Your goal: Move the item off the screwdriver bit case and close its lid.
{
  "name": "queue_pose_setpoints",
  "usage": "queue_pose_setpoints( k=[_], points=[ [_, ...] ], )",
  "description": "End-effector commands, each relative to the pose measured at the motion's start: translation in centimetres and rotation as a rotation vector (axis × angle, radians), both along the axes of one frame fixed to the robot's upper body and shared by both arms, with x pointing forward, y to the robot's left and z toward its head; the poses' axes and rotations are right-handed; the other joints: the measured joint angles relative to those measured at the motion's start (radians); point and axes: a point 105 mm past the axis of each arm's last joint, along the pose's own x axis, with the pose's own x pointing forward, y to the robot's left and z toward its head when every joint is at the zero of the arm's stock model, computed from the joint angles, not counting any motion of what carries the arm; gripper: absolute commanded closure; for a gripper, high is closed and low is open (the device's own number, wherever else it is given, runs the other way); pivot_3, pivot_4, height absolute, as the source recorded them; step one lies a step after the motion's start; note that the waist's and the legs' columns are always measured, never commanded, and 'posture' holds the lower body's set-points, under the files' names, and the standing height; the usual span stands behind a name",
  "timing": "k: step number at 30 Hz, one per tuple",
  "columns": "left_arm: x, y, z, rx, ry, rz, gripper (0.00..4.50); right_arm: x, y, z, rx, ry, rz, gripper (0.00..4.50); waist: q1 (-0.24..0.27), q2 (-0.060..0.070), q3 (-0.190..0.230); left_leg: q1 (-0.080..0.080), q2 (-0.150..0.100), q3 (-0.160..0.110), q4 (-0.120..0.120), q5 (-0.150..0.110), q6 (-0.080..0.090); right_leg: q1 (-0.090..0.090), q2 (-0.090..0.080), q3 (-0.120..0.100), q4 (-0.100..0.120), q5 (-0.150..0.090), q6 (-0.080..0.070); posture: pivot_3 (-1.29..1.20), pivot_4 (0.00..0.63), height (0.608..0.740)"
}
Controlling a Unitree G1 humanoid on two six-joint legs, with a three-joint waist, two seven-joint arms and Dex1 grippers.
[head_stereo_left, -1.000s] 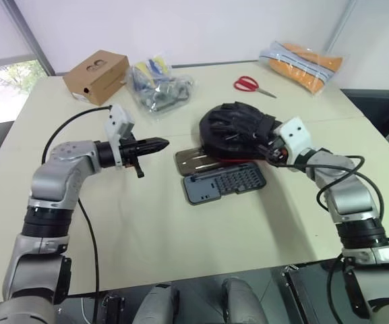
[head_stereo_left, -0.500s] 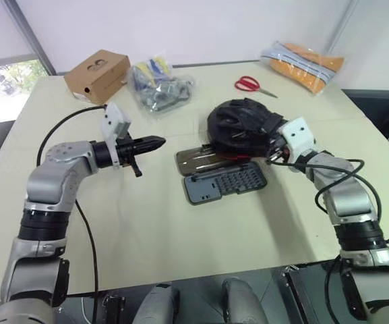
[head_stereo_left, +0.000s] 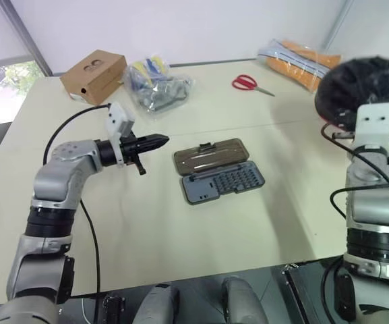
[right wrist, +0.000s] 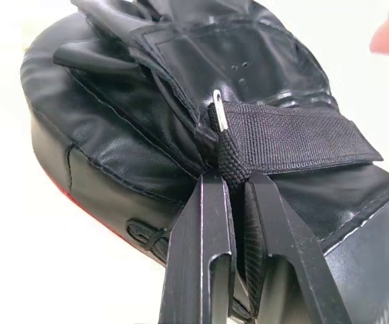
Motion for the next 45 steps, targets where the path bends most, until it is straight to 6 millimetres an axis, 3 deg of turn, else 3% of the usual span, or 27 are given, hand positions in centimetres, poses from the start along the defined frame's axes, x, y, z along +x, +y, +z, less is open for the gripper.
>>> queue_pose_setpoints(
  k=[1,5,15,18,24,25,30,32,38,45],
  points=[
    [0.0,-0.5,1.3,-0.002,-0.058,-0.019,4.5,-0.7,-2.1,0.5,0.144,-0.062,-0.079,4.49,0.0,0.0,0.0,0.0,0.0,0.0,0.0,0.0,0.0,0.0,0.0,0.0,0.0,0.0,0.0,0.0,0.15,0.74],
    [0.0,-0.5,1.3,-0.003,-0.061,-0.021,4.5,-0.8,-3.3,-1.3,0.338,-0.053,-0.132,4.49,-0.001,0.0,0.0,0.0,0.0,0.0,0.0,0.0,0.0,0.0,0.0,0.0,0.0,0.0,0.0,0.0,0.15,0.74],
    [-0.2,0.0,1.2,0.0,-0.06,0.0,4.5,-1.0,-4.1,-3.3,0.345,0.051,-0.2,4.49,0.0,0.001,0.0,0.001,0.0,0.0,0.0,0.0,0.0,0.0,0.0,0.0,0.0,0.0,0.0,0.0,0.15,0.74],
    [-0.3,0.1,1.1,0.0,-0.056,0.004,4.5,-1.0,-3.8,-3.4,0.377,0.036,-0.186,3.35,0.0,0.001,0.0,0.001,0.0,0.0,0.0,0.0,0.0,0.0,0.0,0.0,0.0,0.0,0.0,0.0,0.15,0.74],
    [-0.3,0.1,0.7,-0.003,-0.043,0.006,4.5,-1.7,-3.0,-1.7,0.328,-0.01,-0.182,0.31,-0.002,0.001,0.0,0.001,0.0,0.0,-0.001,0.0,0.0,0.0,0.0,0.0,0.0,0.0,0.0,0.0,0.15,0.74],
    [-0.3,0.1,0.7,-0.004,-0.041,0.006,4.5,-1.9,-2.5,-1.1,0.312,-0.025,-0.175,0.03,-0.001,0.001,0.0,0.001,0.0,0.0,-0.001,0.0,0.0,0.0,0.0,0.0,0.0,0.0,0.0,0.0,0.15,0.74],
    [-0.2,0.1,0.4,-0.022,-0.021,0.002,4.5,-3.1,0.7,2.3,0.264,-0.144,-0.087,0.03,-0.001,0.001,0.0,0.001,0.0,0.0,-0.001,0.0,0.0,0.0,0.0,0.0,0.001,0.0,0.0,0.0,0.15,0.74],
    [-0.2,0.1,0.3,-0.027,-0.015,0.004,4.5,-2.8,3.1,3.6,0.232,-0.167,0.024,0.03,-0.001,0.001,0.0,0.001,0.0,0.0,-0.001,0.0,0.0,0.0,0.0,0.0,0.001,0.0,0.0,0.0,0.15,0.74],
    [-0.2,0.0,-0.1,-0.041,0.0,0.007,4.5,0.6,11.8,4.4,0.291,-0.039,0.531,0.03,-0.003,0.001,0.0,0.002,0.001,0.0,-0.001,0.0,0.0,0.001,0.0,0.0,0.001,0.0,0.0,0.0,0.15,0.74],
    [-0.4,-0.2,-0.3,-0.062,0.011,0.007,4.5,3.3,16.0,3.3,0.307,0.154,0.784,0.03,0.0,0.001,0.0,0.002,0.0,-0.001,0.0,0.0,0.0,0.001,0.0,0.0,0.0,0.0,0.0,0.0,0.15,0.74]
  ],
)
